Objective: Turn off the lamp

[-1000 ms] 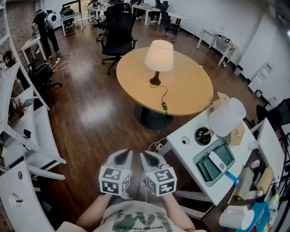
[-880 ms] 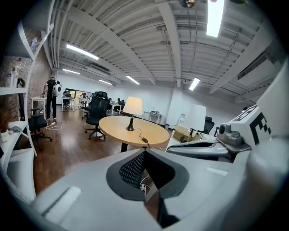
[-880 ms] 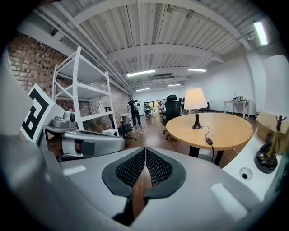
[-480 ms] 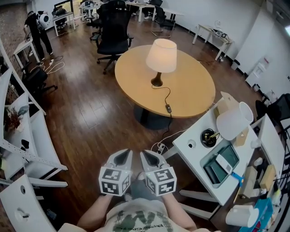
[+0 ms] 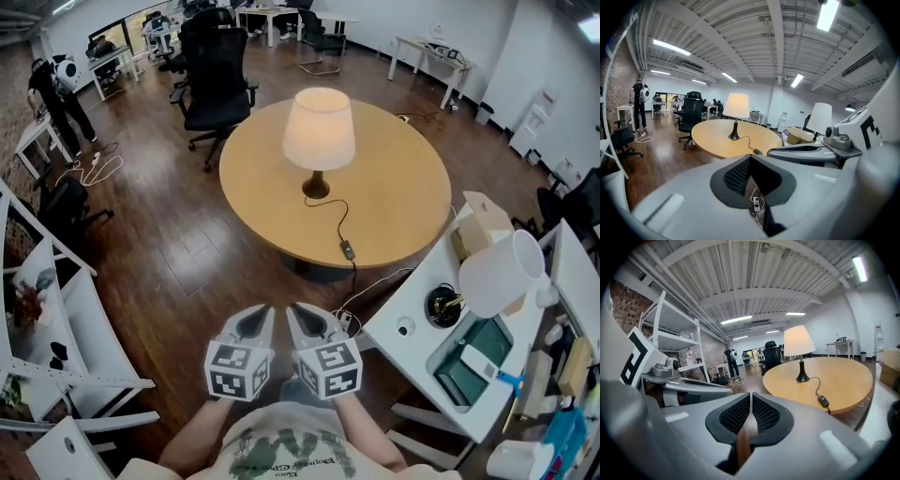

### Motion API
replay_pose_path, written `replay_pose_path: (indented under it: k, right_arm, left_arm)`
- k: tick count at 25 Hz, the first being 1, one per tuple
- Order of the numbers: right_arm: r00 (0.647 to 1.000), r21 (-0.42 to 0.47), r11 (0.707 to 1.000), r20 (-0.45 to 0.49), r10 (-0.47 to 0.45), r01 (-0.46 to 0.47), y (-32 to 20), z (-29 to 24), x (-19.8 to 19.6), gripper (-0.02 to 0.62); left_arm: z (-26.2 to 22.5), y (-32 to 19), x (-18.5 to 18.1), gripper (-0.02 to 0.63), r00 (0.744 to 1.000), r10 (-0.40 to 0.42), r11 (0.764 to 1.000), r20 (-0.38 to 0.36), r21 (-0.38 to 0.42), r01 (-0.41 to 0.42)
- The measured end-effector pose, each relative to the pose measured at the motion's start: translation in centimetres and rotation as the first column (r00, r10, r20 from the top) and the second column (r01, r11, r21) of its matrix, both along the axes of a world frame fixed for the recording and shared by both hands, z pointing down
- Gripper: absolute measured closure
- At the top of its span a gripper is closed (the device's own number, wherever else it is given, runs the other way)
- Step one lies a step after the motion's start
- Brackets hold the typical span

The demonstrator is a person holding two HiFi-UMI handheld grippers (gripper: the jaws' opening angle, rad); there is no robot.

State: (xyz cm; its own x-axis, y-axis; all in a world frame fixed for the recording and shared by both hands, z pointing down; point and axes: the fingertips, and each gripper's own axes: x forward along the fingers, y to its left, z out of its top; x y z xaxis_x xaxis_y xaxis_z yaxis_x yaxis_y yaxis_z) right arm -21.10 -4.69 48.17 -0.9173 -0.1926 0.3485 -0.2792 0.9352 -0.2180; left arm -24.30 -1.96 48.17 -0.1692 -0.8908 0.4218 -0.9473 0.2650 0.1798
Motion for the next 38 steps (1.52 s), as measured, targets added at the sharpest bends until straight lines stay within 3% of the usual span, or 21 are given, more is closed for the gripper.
replay_pose_path:
  k: [10, 20, 32, 38]
  right_arm:
    - [0.993, -0.002, 0.993, 0.011, 0.121, -0.121, -10.8, -0.7, -1.5, 0.580]
    - [0.958, -0.037, 0.957, -0.017, 0.288, -0.288, -16.9, 1.2, 1.5, 0.574]
    - [0.850, -0.048, 0.851, -0.096, 0.517, -0.523, -23.9, 3.3, 1.8, 0.574]
    - [0.785, -0.062, 0.784, -0.118, 0.608, -0.617, -25.6, 4.3, 1.9, 0.575]
  left_arm:
    - [0.2, -12.1, -1.0, 0.606, 0.986, 0.165, 0.986, -0.003, -0.014, -0.165]
    - [3.5, -19.2, 2.0, 0.606, 0.935, 0.352, 0.934, -0.046, -0.057, -0.354]
    - [8.2, -27.0, 0.2, 0.592, 0.831, 0.551, 0.822, -0.079, -0.122, -0.557]
    - [11.5, -28.8, -0.6, 0.564, 0.762, 0.641, 0.744, -0.090, -0.169, -0.646]
